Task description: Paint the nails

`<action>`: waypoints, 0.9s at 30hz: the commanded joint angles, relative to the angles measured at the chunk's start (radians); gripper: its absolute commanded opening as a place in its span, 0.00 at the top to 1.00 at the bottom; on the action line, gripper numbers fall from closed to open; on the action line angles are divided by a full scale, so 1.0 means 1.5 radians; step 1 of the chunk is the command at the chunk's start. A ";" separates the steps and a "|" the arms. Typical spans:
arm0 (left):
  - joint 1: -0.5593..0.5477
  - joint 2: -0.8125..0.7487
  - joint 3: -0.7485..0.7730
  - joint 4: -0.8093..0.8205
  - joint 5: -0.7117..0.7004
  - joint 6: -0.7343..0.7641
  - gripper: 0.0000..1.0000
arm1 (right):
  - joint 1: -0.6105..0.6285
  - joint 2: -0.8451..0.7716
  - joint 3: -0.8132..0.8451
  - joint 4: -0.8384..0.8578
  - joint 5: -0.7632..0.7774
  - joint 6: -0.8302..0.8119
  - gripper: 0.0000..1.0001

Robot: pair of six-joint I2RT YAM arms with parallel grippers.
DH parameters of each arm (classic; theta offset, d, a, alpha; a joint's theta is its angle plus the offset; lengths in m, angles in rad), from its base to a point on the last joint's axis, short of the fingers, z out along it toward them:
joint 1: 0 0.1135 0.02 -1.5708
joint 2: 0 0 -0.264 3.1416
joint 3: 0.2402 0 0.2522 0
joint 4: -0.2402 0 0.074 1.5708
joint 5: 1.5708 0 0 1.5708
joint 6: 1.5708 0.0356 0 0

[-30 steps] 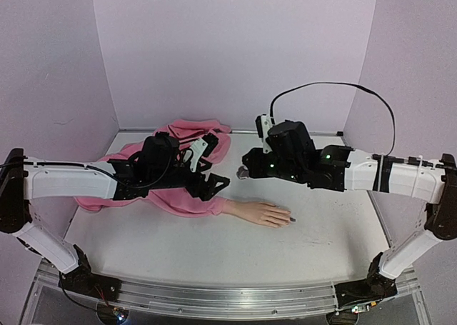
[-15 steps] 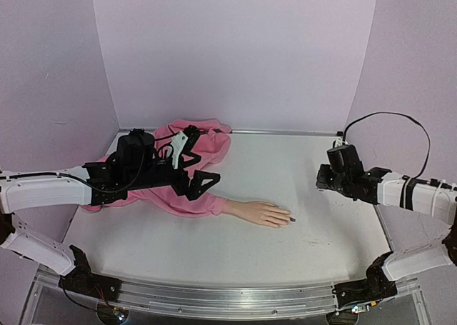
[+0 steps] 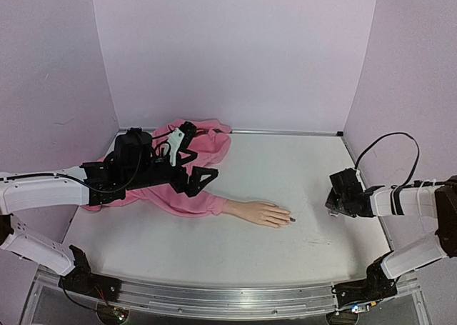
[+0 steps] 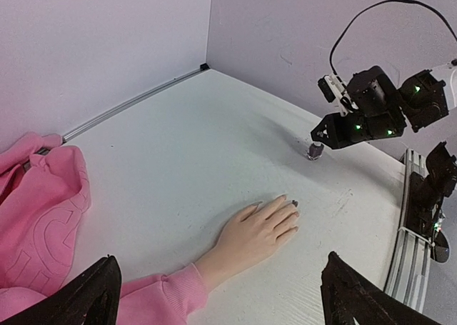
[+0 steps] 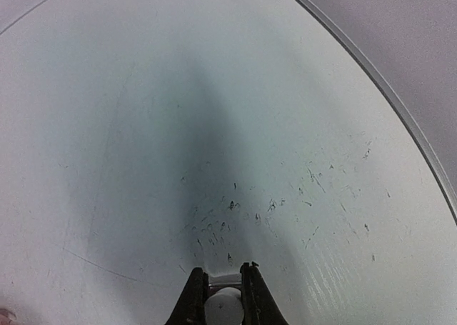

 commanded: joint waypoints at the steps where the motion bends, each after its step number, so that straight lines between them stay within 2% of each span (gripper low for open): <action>1: 0.003 -0.032 0.001 0.010 -0.036 -0.017 0.01 | -0.004 -0.011 -0.009 0.009 0.043 0.041 0.79; 3: 0.006 -0.040 0.005 0.004 -0.041 -0.024 0.01 | -0.006 -0.034 -0.005 -0.011 0.043 0.033 0.62; 6: 0.018 -0.060 0.014 -0.014 -0.068 -0.037 0.01 | -0.006 -0.090 0.032 -0.090 0.039 0.008 0.28; 9: 0.032 -0.085 0.038 -0.050 -0.107 -0.034 0.01 | -0.006 -0.179 0.094 -0.196 0.047 -0.032 0.04; 14: 0.041 -0.142 0.094 -0.107 -0.204 0.014 0.01 | -0.006 -0.319 0.228 -0.307 0.020 -0.191 0.02; 18: 0.042 -0.198 0.131 -0.109 -0.273 0.070 0.01 | -0.006 -0.359 0.359 -0.352 -0.045 -0.301 0.02; 22: 0.041 -0.241 0.149 -0.108 -0.300 0.104 0.01 | -0.006 -0.380 0.453 -0.379 -0.097 -0.354 0.02; 27: 0.041 -0.271 0.153 -0.109 -0.319 0.131 0.01 | -0.006 -0.401 0.500 -0.396 -0.085 -0.382 0.02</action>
